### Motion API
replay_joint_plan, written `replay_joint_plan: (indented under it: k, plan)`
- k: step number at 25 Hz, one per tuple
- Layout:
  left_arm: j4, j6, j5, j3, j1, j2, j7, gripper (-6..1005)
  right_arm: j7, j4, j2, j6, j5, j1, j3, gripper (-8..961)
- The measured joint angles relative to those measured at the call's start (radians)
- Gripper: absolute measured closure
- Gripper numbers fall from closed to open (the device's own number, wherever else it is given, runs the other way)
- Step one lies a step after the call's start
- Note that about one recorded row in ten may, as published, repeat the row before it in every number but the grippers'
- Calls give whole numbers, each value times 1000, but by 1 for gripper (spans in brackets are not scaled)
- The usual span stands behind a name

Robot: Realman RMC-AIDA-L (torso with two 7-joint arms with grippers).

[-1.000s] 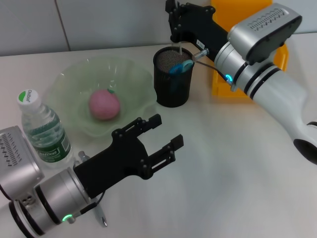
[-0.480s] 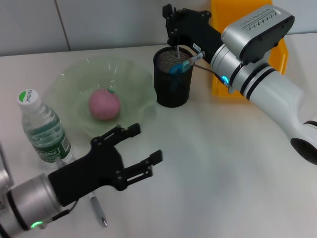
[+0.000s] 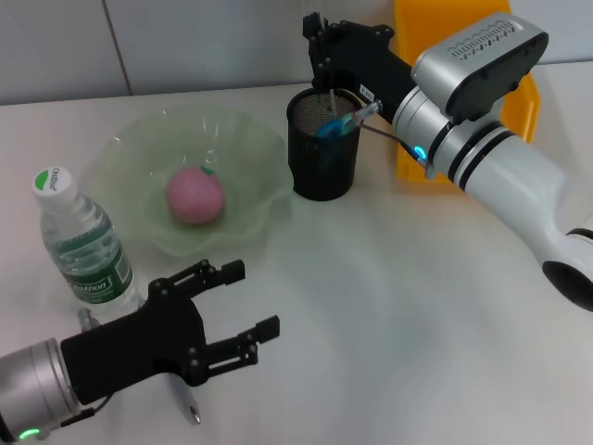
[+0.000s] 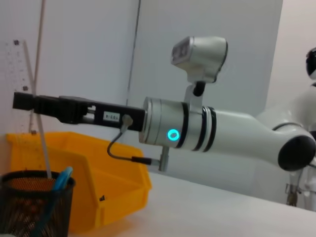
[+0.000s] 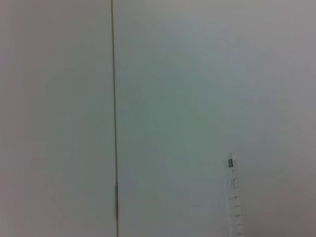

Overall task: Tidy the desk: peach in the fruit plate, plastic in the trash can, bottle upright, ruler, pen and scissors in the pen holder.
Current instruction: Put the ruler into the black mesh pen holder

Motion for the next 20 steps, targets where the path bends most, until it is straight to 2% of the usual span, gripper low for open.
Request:
replay_joint_plan:
  k: [20]
  plan:
    - [-1,24,7,-38,7,-4,1,185,-2,18,0,15,-2,-7,0,893]
